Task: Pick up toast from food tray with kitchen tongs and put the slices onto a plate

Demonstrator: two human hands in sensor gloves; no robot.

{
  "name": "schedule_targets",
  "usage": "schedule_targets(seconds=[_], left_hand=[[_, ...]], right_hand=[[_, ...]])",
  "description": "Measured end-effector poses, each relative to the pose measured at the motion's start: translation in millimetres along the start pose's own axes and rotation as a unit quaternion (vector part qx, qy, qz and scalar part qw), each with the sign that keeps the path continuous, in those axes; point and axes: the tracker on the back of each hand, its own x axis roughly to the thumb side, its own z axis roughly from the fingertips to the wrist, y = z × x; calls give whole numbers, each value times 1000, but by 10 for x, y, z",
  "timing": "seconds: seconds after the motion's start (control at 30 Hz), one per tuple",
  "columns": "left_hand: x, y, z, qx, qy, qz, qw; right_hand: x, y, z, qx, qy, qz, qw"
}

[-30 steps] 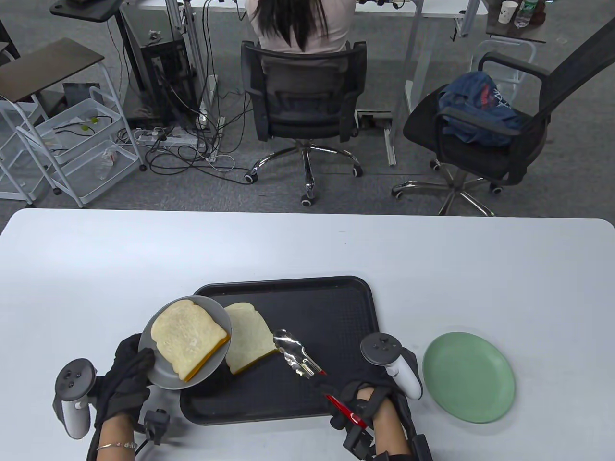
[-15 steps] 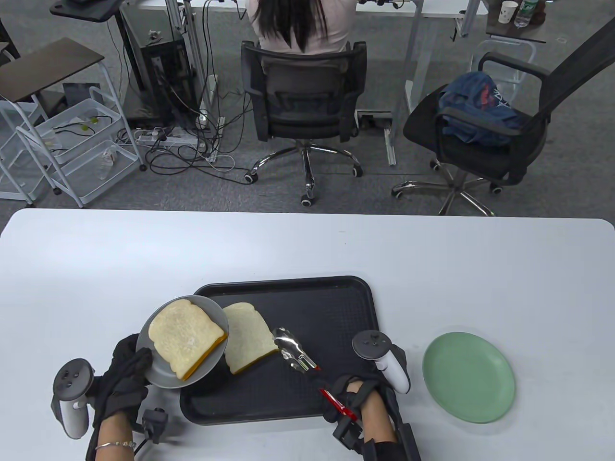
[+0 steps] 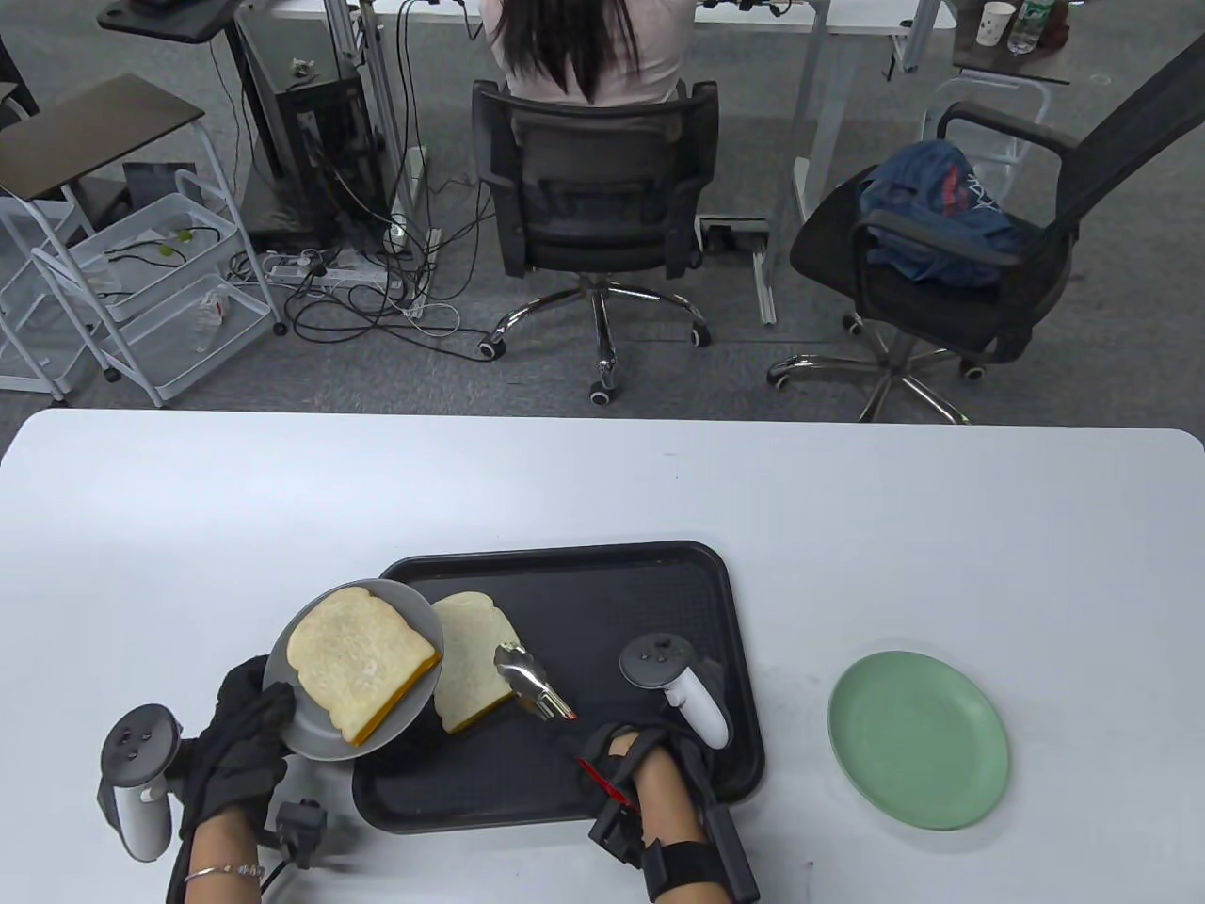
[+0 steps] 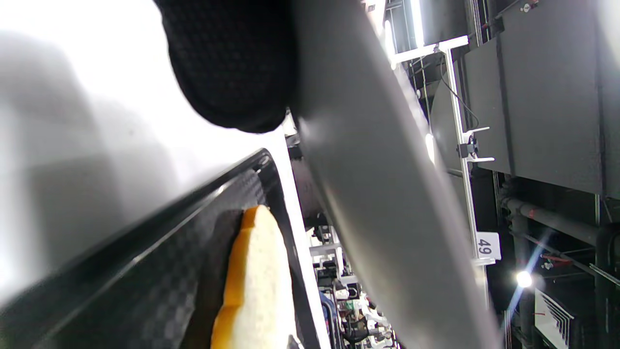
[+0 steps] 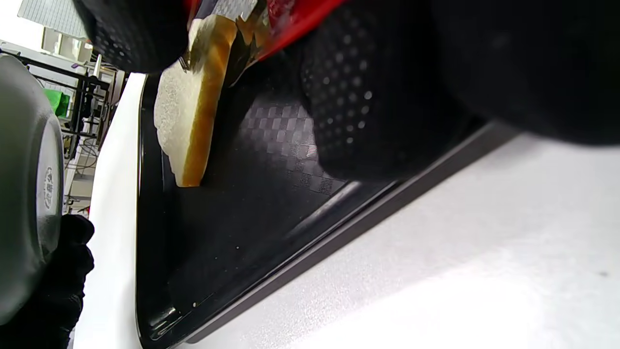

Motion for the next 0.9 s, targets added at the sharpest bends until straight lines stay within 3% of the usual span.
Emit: schedule_targets(seconds=[0.37,0.63,0.9], left_hand=[[-4,3,1,-2,0,5,1000],[-25,-8,-7,-7,1,2,1000],[-33,-36,-13,-15,0,0,1000]], right_hand=[[4,-74,138,3,-34,-18,999],[17,-358,522,-43,-50,-29,997],[235,-678,998,-102,-74,-25,992]])
